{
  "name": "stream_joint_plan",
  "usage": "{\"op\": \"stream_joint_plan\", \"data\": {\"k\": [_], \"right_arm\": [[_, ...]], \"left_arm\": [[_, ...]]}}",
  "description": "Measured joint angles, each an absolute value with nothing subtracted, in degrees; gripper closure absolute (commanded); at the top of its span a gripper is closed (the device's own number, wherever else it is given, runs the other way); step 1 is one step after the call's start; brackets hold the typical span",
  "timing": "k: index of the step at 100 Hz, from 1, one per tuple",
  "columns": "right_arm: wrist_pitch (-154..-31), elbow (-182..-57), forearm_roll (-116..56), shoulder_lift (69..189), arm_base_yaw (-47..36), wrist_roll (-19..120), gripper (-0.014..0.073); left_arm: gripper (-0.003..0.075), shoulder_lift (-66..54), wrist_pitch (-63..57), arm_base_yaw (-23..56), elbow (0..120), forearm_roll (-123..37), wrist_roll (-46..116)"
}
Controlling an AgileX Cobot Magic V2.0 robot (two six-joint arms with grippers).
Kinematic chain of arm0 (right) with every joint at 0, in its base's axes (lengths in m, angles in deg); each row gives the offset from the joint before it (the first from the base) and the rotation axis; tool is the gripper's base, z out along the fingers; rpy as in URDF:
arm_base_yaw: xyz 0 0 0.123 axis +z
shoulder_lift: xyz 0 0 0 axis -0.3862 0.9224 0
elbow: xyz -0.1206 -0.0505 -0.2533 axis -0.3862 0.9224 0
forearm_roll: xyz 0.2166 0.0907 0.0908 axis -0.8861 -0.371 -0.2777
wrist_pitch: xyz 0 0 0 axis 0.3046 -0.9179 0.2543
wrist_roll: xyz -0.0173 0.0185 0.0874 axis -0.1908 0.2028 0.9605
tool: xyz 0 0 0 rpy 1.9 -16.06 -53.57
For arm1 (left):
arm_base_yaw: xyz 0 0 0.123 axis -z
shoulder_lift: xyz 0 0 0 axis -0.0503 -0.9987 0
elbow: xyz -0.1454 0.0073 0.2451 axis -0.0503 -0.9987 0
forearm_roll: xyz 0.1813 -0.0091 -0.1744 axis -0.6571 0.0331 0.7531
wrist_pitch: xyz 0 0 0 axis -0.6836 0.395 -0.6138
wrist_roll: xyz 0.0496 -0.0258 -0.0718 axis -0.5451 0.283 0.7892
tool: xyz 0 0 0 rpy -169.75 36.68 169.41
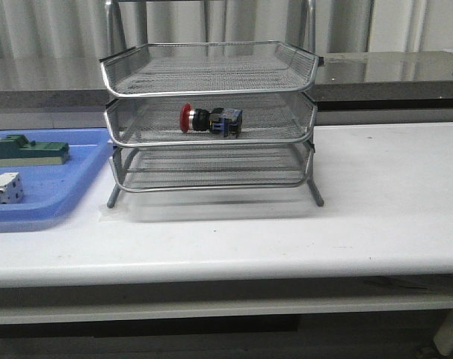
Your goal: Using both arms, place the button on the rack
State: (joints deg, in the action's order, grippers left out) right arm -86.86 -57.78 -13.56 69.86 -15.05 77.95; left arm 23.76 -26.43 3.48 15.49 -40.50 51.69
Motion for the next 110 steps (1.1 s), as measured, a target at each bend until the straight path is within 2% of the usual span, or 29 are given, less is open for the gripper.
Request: {"op": "stream_joint_plan", "data": {"k": [69,93,110], "right_arm": [[-86.86,-57.78,-13.56,69.86,-15.05,77.95,0.0650],[-86.86,-57.78,-13.56,69.86,-15.05,77.95,0.0650],[-86.86,-57.78,-13.56,69.86,-15.05,77.95,0.0650]], "left_arm": [[0.0741,23.76,-26.43,3.48,15.49,-40.50,51.69],[0.0741,23.88,-26.33,3.48,14.25,-48.47,51.83],[0.0741,27.29,-24.54,3.48,11.81,-56.37,58.73]]}}
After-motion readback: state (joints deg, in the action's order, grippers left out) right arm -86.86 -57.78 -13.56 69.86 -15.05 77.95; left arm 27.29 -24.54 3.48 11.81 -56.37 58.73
